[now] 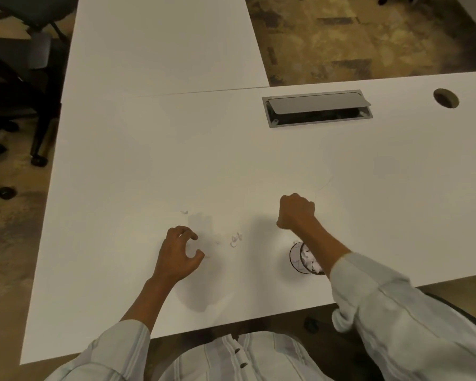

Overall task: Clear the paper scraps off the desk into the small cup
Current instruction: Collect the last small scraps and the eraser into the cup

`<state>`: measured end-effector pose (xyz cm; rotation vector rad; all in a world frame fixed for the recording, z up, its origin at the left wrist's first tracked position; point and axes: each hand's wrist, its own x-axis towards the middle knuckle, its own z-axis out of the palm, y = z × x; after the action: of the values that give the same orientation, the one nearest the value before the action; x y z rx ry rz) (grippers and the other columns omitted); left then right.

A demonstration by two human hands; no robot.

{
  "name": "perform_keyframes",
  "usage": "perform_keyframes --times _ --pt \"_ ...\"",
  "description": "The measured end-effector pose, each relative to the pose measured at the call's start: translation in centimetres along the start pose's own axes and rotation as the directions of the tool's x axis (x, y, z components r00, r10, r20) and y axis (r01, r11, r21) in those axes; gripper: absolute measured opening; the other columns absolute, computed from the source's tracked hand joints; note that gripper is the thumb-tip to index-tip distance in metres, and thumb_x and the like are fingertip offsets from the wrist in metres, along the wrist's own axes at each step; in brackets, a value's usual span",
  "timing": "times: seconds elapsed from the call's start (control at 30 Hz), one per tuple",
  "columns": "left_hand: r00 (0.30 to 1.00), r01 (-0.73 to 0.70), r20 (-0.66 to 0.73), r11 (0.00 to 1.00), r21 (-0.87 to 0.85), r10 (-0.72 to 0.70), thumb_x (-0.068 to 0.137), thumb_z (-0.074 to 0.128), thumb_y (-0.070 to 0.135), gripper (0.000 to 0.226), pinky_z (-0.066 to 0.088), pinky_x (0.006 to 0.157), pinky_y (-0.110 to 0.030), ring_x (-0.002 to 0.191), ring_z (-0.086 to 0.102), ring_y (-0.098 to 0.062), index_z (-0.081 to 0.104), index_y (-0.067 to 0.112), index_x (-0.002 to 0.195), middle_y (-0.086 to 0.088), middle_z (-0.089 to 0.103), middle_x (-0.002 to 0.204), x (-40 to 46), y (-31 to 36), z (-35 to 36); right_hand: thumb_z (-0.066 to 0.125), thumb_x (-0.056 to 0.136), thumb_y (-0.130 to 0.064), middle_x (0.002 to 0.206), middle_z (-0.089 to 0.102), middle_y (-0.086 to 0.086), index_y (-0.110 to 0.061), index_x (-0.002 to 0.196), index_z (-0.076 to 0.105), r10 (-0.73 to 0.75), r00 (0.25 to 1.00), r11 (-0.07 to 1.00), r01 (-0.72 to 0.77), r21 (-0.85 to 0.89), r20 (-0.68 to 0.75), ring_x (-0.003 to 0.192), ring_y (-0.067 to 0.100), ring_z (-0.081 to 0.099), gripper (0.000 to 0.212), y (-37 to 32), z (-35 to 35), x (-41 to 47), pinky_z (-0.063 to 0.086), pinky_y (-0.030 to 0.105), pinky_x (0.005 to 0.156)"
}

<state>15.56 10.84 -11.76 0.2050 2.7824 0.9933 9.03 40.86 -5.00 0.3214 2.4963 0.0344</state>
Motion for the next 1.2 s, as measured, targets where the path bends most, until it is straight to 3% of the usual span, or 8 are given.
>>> perform_keyframes --times 0.17,0.33,0.5,0.67,0.83,1.0,1.2 --pt "0.999 0.042 -0.028 0.999 -0.023 -0.042 0.067 0.063 0.034 0.033 0.043 0.078 -0.024 0.105 0.049 -0.012 0.064 0.018 0.095 0.007 0.057 0.105 -1.2 -1.1 -1.0 0.086 0.059 -0.028 0.092 0.067 -0.004 -0.020 0.097 0.068 0.172 0.959 0.971 -0.126 -0.205 0.224 0.084 0.018 0.067 0.043 0.5 1.4 3.0 0.045 0.032 0.086" --pt "0.996 0.081 -0.041 0.996 -0.041 -0.083 0.069 0.065 0.030 0.030 0.042 0.078 -0.024 0.104 0.050 -0.014 0.064 0.016 0.095 0.005 0.059 0.104 -2.4 -2.5 -1.6 0.087 0.057 -0.028 0.092 0.068 -0.007 -0.024 0.090 0.070 0.289 0.895 0.942 -0.204 -0.265 0.339 0.084 0.013 0.066 0.038 0.0 2.0 3.0 0.045 0.031 0.086" --pt "0.994 0.100 -0.027 0.994 -0.043 -0.102 0.069 0.064 0.030 0.029 0.043 0.077 -0.026 0.103 0.050 -0.015 0.064 0.016 0.095 0.005 0.058 0.103 -2.7 -3.3 -1.6 0.080 0.061 -0.015 0.089 0.068 -0.008 -0.022 0.092 0.071 0.275 0.899 0.942 -0.181 -0.283 0.341 0.078 0.012 0.064 0.033 -0.7 3.0 2.5 0.043 0.028 0.072" --pt "0.995 0.094 -0.036 0.994 -0.051 -0.096 0.070 0.064 0.029 0.026 0.049 0.079 -0.033 0.101 0.051 -0.015 0.063 0.017 0.094 0.006 0.058 0.102 -2.4 -3.3 -1.8 0.074 0.059 -0.005 0.087 0.063 -0.002 -0.016 0.087 0.066 0.217 0.936 0.955 -0.145 -0.258 0.278 0.075 0.019 0.061 0.031 -0.6 3.2 2.7 0.044 0.028 0.071" --pt "0.997 0.069 -0.042 0.996 -0.056 -0.071 0.071 0.062 0.028 0.025 0.049 0.080 -0.034 0.102 0.051 -0.014 0.064 0.018 0.093 0.007 0.059 0.101 -1.8 -2.7 -1.6 0.076 0.057 -0.014 0.088 0.064 0.004 -0.014 0.085 0.066 0.122 0.979 0.992 -0.126 0.019 0.165 0.073 0.023 0.061 0.029 1.0 -0.9 3.3 0.046 0.027 0.062" --pt "0.999 0.047 -0.013 0.996 -0.074 -0.048 0.071 0.061 0.029 0.026 0.049 0.080 -0.033 0.103 0.052 -0.015 0.064 0.018 0.094 0.006 0.060 0.101 -1.1 -1.2 -0.3 0.082 0.060 -0.024 0.081 0.066 0.002 -0.019 0.073 0.064 0.164 0.987 0.891 -0.148 0.429 0.000 0.076 0.022 0.062 0.023 6.1 -3.9 -0.8 0.043 0.026 0.060" --pt "0.998 -0.040 0.033 0.994 -0.104 0.044 0.073 0.061 0.030 0.025 0.049 0.081 -0.031 0.104 0.051 -0.011 0.063 0.020 0.096 0.009 0.059 0.101 0.9 2.9 1.8 0.080 0.060 -0.024 0.072 0.065 -0.002 -0.020 0.069 0.064 0.196 0.980 0.861 -0.187 0.473 0.030 0.068 0.017 0.061 0.019 9.4 -0.3 -6.9 0.049 0.027 0.060"
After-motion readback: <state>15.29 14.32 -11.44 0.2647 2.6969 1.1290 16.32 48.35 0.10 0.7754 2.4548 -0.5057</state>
